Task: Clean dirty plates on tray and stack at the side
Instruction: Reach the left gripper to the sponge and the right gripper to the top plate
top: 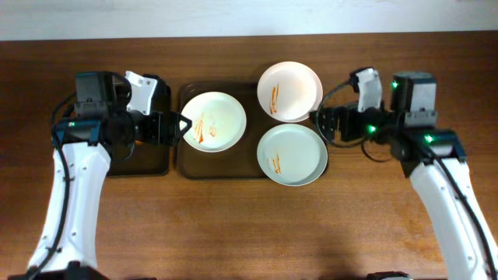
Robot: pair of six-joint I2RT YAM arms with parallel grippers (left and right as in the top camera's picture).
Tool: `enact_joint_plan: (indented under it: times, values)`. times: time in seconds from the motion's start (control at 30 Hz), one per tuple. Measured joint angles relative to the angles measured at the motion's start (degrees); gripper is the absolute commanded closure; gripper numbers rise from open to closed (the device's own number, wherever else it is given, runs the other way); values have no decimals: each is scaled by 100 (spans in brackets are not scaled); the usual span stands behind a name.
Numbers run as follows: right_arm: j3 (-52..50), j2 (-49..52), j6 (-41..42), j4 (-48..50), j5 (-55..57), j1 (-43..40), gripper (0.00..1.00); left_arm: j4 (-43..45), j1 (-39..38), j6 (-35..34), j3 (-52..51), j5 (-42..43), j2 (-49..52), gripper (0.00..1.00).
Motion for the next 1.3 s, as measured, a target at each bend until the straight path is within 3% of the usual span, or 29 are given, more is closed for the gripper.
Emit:
enact_joint_plan:
  times: [0.07,0.13,0.27,0.33,0.37,0.4,0.5,0.53,0.6,0.7,0.8,1.03,1.1,1.2,1.3]
  values:
    - [39,323,76,546,-643,0,0,-11,0,0,0,72,129,0]
    - [72,520,695,1075,-658,136,4,262,0,-254,9,-26,138,0]
    - [813,1040,1449,616,472,1150,10,-535,-2,-1368,597,-1467,173,0]
    - [1661,1545,1609,138,1054,1637,19,-1043,0,-1698,1182,-2245,175,2]
    - [2269,1945,1657,-269,1298,1818,33,-1137,2,-1810,1394,-2479,170,11]
    - [2850,2400,1709,-503,1480,1947,40,-1224,4,-1919,1574,-2667,170,15]
    - [3801,3501,1838,-918,1823,2149,46,-1360,20,-2065,1733,-2964,203,12]
    - [3853,3679,1867,-901,1851,2164,49,-1394,52,-2085,1753,-3045,291,8]
    - [3893,4295,1943,-798,1945,2190,59,-1360,166,-2127,1759,-3204,734,10]
    - [3910,4913,1993,-669,1987,2332,64,-1152,205,-2129,1757,-3480,1198,3]
    - [3910,5449,2002,-446,1985,2564,73,-1060,205,-2149,1757,-3648,1340,2]
    - [3910,5606,2116,-361,2205,2658,75,-942,205,-2149,1757,-3731,1342,0]
    - [3941,5608,2103,-389,2170,2658,69,-944,205,-2149,1757,-3733,1342,0]
    - [4109,5565,1971,-667,1961,2636,67,-942,205,-2149,1757,-3733,1342,0]
    - [4155,5386,2122,-1071,2448,2616,67,-940,205,-2149,1757,-3733,1342,0]
